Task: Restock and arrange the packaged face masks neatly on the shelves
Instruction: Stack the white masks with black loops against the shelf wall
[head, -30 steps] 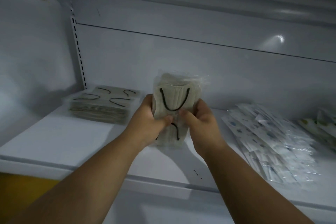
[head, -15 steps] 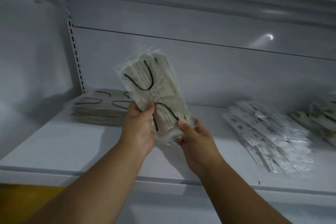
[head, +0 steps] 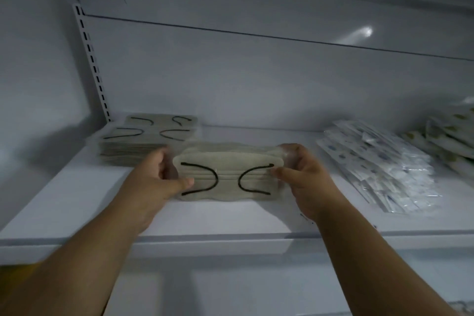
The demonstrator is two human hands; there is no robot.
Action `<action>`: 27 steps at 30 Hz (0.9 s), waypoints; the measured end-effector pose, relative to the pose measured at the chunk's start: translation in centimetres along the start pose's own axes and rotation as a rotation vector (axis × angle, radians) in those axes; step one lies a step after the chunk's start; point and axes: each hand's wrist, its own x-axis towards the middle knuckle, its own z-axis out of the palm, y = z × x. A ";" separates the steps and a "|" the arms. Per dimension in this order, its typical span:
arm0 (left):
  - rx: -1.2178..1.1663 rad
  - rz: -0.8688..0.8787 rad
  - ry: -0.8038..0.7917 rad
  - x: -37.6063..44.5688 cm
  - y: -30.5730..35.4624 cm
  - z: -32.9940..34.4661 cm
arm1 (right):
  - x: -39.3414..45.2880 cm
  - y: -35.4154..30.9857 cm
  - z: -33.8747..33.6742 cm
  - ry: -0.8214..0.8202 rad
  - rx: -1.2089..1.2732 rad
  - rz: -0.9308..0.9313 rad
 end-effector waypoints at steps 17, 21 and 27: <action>0.352 0.031 -0.112 -0.4 -0.4 -0.3 | -2.4 0.0 0.8 0.022 -0.256 0.050; 0.392 0.030 -0.030 -0.4 -0.4 0.0 | -2.1 0.0 0.2 -0.004 -0.274 0.056; 0.431 0.104 0.102 -1.4 -0.4 -0.3 | -0.9 1.6 -0.4 0.041 -0.323 0.039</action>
